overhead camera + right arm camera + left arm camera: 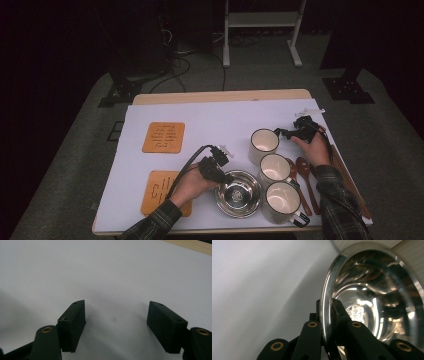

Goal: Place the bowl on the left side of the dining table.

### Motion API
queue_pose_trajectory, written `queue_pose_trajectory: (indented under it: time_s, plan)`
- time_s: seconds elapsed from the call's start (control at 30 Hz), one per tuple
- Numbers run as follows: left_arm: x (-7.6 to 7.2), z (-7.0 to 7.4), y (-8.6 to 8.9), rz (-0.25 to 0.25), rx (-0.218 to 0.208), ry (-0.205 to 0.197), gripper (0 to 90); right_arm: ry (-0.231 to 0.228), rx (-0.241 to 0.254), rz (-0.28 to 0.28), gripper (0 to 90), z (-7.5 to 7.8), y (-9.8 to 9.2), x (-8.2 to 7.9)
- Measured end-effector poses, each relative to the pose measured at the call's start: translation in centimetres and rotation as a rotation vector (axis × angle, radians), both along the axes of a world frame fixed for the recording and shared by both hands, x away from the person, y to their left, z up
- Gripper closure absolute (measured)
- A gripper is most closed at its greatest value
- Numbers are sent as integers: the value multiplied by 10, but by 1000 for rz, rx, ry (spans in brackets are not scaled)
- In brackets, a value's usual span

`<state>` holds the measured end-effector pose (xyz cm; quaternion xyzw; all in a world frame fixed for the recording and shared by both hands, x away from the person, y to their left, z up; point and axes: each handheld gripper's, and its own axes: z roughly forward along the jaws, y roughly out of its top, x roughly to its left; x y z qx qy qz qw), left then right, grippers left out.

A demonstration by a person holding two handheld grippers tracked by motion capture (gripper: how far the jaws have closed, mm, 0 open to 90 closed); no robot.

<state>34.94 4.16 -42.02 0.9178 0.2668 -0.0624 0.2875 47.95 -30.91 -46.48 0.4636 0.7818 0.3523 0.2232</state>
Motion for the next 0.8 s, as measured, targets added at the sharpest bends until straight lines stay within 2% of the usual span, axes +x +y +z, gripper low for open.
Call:
queue_pose_trajectory:
  time_s: [0.4,0.53,0.8]
  plan:
    - [0,6,2,-10,-1,-17,864,-1,-1,0,296,0,0,0]
    - [1,8,4,-12,11,-25,864,-1,-1,0,296,0,0,0]
    - [5,13,9,4,-7,-30,863,-1,-1,0,296,0,0,0]
